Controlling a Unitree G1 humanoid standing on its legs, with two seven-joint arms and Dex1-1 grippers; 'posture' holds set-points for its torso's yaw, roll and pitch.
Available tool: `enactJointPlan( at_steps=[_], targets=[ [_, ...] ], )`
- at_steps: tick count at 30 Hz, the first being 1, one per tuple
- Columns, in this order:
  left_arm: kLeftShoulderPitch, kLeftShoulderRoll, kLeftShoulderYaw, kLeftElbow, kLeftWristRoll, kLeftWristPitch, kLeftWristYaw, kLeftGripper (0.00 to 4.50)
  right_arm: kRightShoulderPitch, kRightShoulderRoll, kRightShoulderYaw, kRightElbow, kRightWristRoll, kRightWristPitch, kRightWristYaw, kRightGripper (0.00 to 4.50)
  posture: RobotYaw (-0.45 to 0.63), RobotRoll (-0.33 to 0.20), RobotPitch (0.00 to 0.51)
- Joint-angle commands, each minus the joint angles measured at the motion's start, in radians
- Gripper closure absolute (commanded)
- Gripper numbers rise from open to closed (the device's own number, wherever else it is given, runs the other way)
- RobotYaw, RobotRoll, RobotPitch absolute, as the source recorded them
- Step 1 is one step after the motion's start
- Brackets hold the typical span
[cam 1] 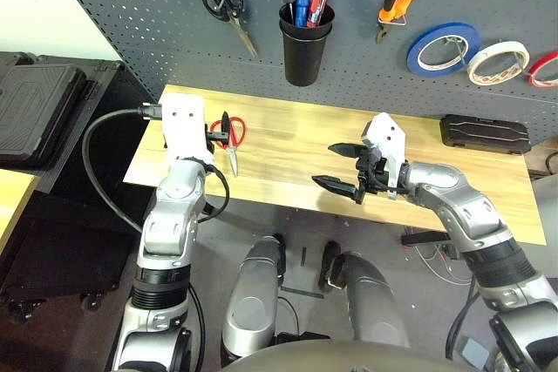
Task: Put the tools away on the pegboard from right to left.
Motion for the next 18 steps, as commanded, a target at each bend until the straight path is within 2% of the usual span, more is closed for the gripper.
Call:
enactJointPlan(
  at_steps=[1, 15, 18],
  targets=[
    [0.003, -0.019, 0.021, 0.076, 0.019, -0.016, 0.021, 0.06, 0.013, 0.017, 0.029, 0.033, -0.03, -0.005, -0.003, 0.0, 0.25, 0.0, 0.323],
    [-0.103, -0.026, 0.071, 0.32, 0.021, -0.071, 0.038, 0.06, 0.005, 0.082, 0.054, 0.071, -0.12, -0.015, -0.049, 0.0, 0.21, 0.0, 0.367],
    [-0.157, -0.016, 0.085, 0.436, 0.02, -0.1, 0.047, 0.06, -0.003, 0.1, 0.058, 0.067, -0.132, 0.003, -0.074, 0.0, 0.2, 0.0, 0.372]
  ],
)
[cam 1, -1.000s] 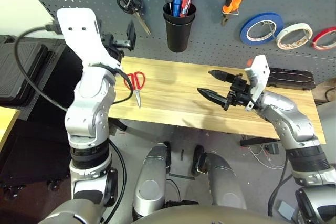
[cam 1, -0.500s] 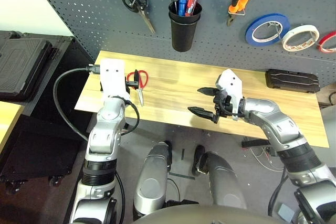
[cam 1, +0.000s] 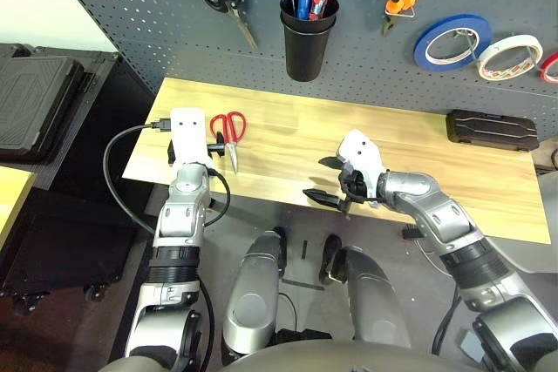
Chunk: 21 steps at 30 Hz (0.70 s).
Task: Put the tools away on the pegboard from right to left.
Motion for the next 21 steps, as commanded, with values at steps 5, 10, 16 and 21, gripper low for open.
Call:
enactJointPlan(
  at_steps=[5, 10, 16, 21],
  targets=[
    [-0.089, 0.012, 0.026, 0.227, 0.02, -0.07, 0.032, 0.06, 0.013, 0.019, 0.021, -0.034, -0.025, 0.045, -0.033, 0.0, 0.19, 0.0, 0.382],
    [-0.154, 0.021, 0.032, 0.368, 0.02, -0.13, 0.049, 0.06, 0.019, 0.022, 0.022, -0.068, -0.025, 0.075, -0.043, 0.0, 0.18, 0.0, 0.389],
    [-0.229, 0.041, 0.049, 0.541, 0.012, -0.194, 0.082, 0.06, 0.021, 0.024, 0.019, -0.098, -0.025, 0.1, -0.049, 0.0, 0.16, 0.0, 0.392],
    [-0.281, 0.058, 0.053, 0.667, 0.014, -0.244, 0.095, 0.06, 0.021, 0.025, 0.016, -0.119, -0.023, 0.117, -0.057, 0.0, 0.15, 0.0, 0.391]
  ],
)
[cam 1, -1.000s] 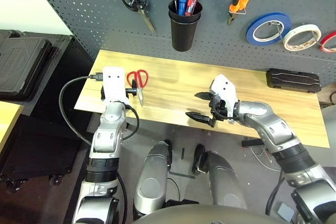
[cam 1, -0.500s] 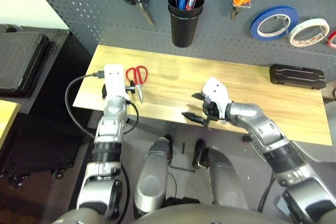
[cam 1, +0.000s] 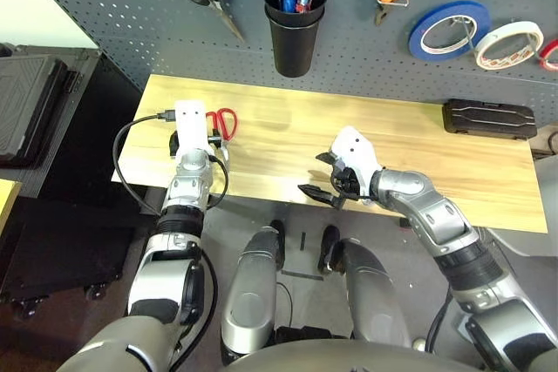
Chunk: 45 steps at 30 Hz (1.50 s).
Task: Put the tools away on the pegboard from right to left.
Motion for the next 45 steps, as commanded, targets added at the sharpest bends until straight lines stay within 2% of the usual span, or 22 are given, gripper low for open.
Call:
enactJointPlan(
  at_steps=[1, 7, 10, 15, 19, 20, 34, 40, 45],
  targets=[
    [-0.01, 0.01, 0.006, 0.092, 0.009, -0.028, 0.018, 0.06, 0.018, -0.002, 0.011, -0.032, -0.001, 0.02, -0.005, 0.0, 0.14, 0.0, 0.393],
    [-0.061, 0.018, 0.025, 0.222, -0.002, -0.05, 0.071, 0.06, 0.022, -0.006, 0.003, -0.061, 0.004, 0.042, -0.016, 0.0, 0.13, 0.0, 0.39],
    [-0.076, 0.021, 0.021, 0.261, -0.001, -0.056, 0.069, 0.66, 0.024, -0.007, 0.0, -0.072, 0.006, 0.051, -0.022, 0.0, 0.12, 0.0, 0.387],
    [-0.081, 0.011, 0.025, 0.278, -0.018, -0.041, 0.049, 2.61, 0.02, -0.011, -0.006, -0.073, 0.007, 0.055, -0.021, 0.0, 0.12, 0.0, 0.384],
    [-0.048, -0.012, 0.029, 0.208, -0.038, -0.02, 0.032, 4.24, 0.016, -0.03, -0.009, -0.065, 0.017, 0.025, 0.011, 0.0, 0.13, 0.0, 0.38],
    [-0.038, -0.018, 0.029, 0.186, -0.042, -0.016, 0.031, 4.48, 0.015, -0.035, -0.008, -0.062, 0.02, 0.015, 0.021, 0.0, 0.14, 0.0, 0.379],
    [0.097, -0.096, 0.087, -0.202, -0.102, 0.056, 0.054, 4.48, -0.037, -0.026, -0.008, 0.05, 0.035, -0.141, 0.099, 0.0, 0.21, 0.0, 0.338],
    [0.13, -0.111, 0.136, -0.375, -0.143, 0.023, 0.05, 4.48, -0.061, 0.009, -0.041, 0.144, 0.06, -0.302, 0.139, 0.0, 0.29, 0.0, 0.296],
    [0.165, -0.147, 0.179, -0.55, -0.193, 0.069, 0.073, 4.48, -0.082, 0.034, -0.082, 0.206, 0.091, -0.408, 0.167, 0.0, 0.33, 0.0, 0.257]
  ],
)
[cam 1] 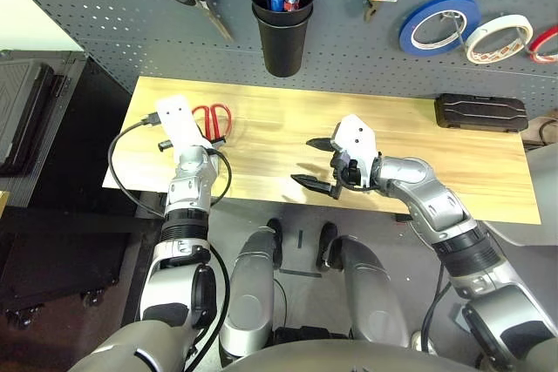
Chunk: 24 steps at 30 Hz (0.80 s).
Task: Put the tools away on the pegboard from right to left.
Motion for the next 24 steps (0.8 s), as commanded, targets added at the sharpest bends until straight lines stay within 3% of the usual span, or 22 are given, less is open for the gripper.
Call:
enactJointPlan(
  at_steps=[1, 14, 24],
  targets=[
    [0.051, -0.02, 0.011, -0.129, -0.02, 0.031, 0.019, 4.48, -0.002, 0.013, -0.036, 0.033, 0.035, -0.077, 0.029, 0.0, 0.34, 0.0, 0.25],
    [0.094, -0.002, 0.054, -0.357, -0.053, 0.066, 0.009, 4.48, 0.032, 0.042, -0.191, -0.09, 0.258, -0.091, 0.083, 0.0, 0.37, 0.0, 0.199],
    [0.051, 0.031, 0.078, -0.463, -0.098, 0.085, -0.002, 4.48, 0.039, 0.035, -0.243, -0.162, 0.31, -0.157, 0.106, 0.0, 0.36, 0.0, 0.189]
  ],
)
